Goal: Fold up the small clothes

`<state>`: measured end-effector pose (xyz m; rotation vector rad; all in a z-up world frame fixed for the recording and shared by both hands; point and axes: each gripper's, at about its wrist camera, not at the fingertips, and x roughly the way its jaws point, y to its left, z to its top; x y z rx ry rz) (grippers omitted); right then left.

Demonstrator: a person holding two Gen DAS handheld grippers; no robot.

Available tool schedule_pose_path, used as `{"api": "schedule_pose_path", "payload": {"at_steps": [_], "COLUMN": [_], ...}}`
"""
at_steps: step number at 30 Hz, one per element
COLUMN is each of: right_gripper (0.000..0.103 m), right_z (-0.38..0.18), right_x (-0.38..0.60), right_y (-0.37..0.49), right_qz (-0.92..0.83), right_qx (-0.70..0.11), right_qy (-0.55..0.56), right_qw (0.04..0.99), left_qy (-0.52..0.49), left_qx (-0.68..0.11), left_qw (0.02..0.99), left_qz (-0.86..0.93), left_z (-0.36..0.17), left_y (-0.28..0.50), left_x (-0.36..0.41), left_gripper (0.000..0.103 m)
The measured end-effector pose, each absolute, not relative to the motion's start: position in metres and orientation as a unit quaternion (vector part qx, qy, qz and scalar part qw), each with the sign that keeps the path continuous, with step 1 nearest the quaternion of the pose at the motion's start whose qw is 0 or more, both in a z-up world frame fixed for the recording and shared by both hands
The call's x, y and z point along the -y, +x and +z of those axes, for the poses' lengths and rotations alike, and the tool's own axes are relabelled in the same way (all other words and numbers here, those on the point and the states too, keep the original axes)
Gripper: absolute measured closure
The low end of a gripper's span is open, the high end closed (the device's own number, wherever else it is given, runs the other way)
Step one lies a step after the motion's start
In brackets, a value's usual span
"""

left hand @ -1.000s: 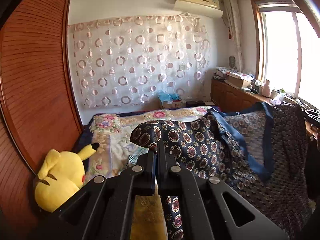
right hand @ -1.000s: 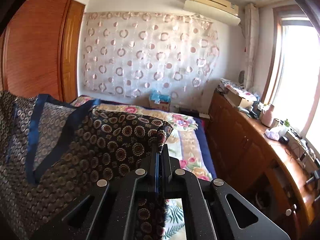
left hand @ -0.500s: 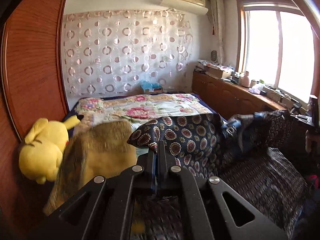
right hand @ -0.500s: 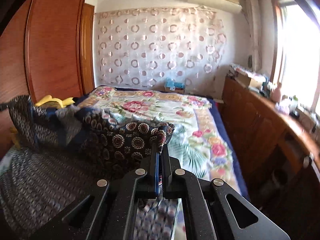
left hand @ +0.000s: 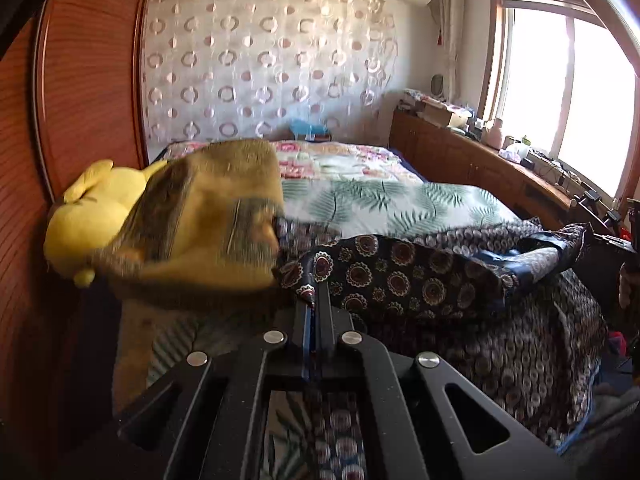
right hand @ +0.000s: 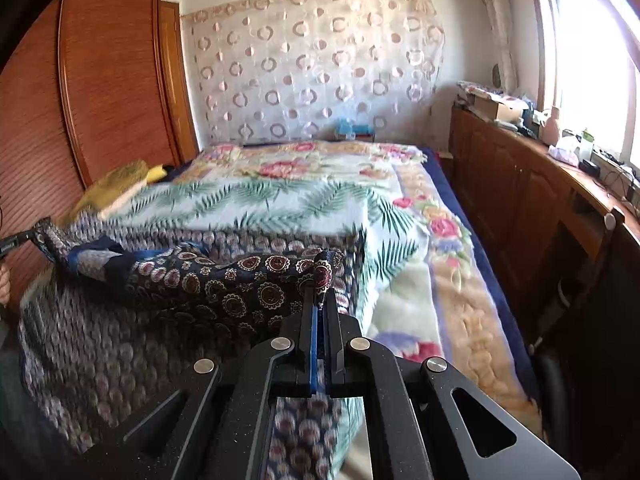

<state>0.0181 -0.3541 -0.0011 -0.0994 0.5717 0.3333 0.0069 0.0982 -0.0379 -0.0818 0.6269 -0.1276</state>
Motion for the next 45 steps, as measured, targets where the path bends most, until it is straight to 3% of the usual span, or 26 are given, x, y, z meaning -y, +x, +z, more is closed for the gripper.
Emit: {"api": "schedule_pose_path", "payload": {"at_steps": [5,8,14,16,18,20,25,34,43,45], "right_gripper": [0.102,0.101,0.098,0.087,0.081,0.079,0.059,0.052,0.043,0.043], "right_z": [-0.003,0.005,0.015,0.026,0.036,0.047,0.067,0.055,0.040,0.038], "right_x": [0.342,0.345,0.354,0.358,0.364,0.367,0.372,0.347,0.337,0.337], "right_y": [0.034,0.038,0.025,0.022,0.019,0.019,0.025,0.087,0.154,0.164], "right_qz": [0.173,0.179,0.173,0.163,0.156,0.152,0.141,0.155,0.142,0.133], "right_qx": [-0.308,-0.308,-0.309,-0.304,-0.293,-0.284,-0.267,-0.298,-0.350,-0.360], "right_qy": [-0.067,-0.060,-0.074,-0.079,-0.075,-0.075,-0.081,-0.087,-0.102,-0.108], "right_qw": [0.933,0.932,0.932,0.935,0.940,0.944,0.950,0.938,0.920,0.917], "left_qy": [-0.038,-0.034,-0.029,-0.028,-0.030,-0.035,-0.022,0.014,0.037,0.038], "left_qx": [-0.347,-0.350,-0.343,-0.340,-0.336,-0.332,-0.316,-0.304,-0.347,-0.361], "left_qw": [0.936,0.935,0.939,0.940,0.941,0.943,0.948,0.952,0.935,0.930], "left_qz": [-0.051,-0.040,-0.007,0.009,0.018,0.015,0.012,-0.045,-0.060,-0.056], "left_z": [-0.061,-0.065,-0.056,-0.053,-0.050,-0.046,-0.030,-0.012,-0.030,-0.038], "left_y": [-0.003,-0.008,-0.014,-0.013,-0.012,-0.009,0.012,0.068,0.119,0.126], "left_x": [-0.101,-0.106,-0.126,-0.134,-0.142,-0.147,-0.144,-0.110,-0.090,-0.091], "left_gripper": [0.101,0.092,0.062,0.053,0.031,0.020,0.020,0.020,0.020,0.027]}}
